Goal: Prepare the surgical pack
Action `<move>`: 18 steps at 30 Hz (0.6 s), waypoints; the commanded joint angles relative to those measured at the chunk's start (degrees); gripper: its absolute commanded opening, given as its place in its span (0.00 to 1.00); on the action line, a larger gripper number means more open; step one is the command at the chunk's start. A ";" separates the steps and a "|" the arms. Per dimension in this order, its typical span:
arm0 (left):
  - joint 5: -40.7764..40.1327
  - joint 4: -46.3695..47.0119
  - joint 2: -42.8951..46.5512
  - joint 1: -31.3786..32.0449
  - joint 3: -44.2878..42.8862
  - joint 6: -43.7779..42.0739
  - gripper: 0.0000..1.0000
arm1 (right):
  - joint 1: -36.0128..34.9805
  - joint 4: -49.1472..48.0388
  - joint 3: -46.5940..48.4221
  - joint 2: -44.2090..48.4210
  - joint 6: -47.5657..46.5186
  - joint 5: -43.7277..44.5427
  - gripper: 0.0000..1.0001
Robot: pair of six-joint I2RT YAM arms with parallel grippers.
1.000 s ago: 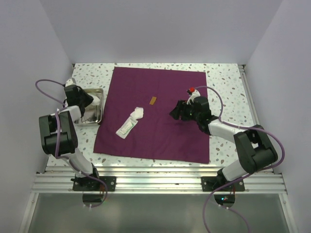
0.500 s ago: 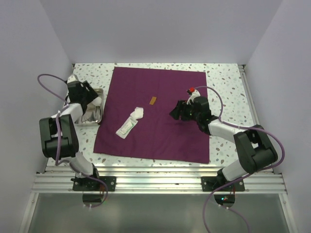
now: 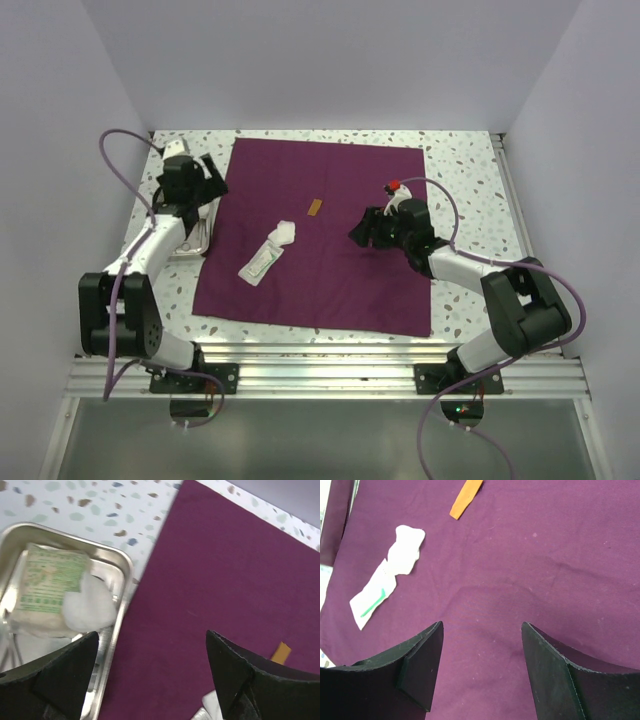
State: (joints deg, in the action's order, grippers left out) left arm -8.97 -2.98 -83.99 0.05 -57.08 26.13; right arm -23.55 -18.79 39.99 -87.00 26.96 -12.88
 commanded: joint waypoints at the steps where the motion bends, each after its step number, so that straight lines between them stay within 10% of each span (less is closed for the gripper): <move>1: 0.00 -1.68 1.02 6.08 -3.12 -0.55 0.91 | -0.18 -0.64 1.23 0.34 -0.68 1.28 0.67; 18: 0.54 -3.86 -31.76 29.21 -28.78 -7.14 0.88 | -0.18 -0.20 -0.26 3.50 -0.94 5.50 0.67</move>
State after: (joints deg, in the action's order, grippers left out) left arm -6.72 -5.08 -113.08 29.08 -80.58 21.63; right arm -23.57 -18.41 39.97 -85.86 26.96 -9.52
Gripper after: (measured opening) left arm 0.895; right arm 0.673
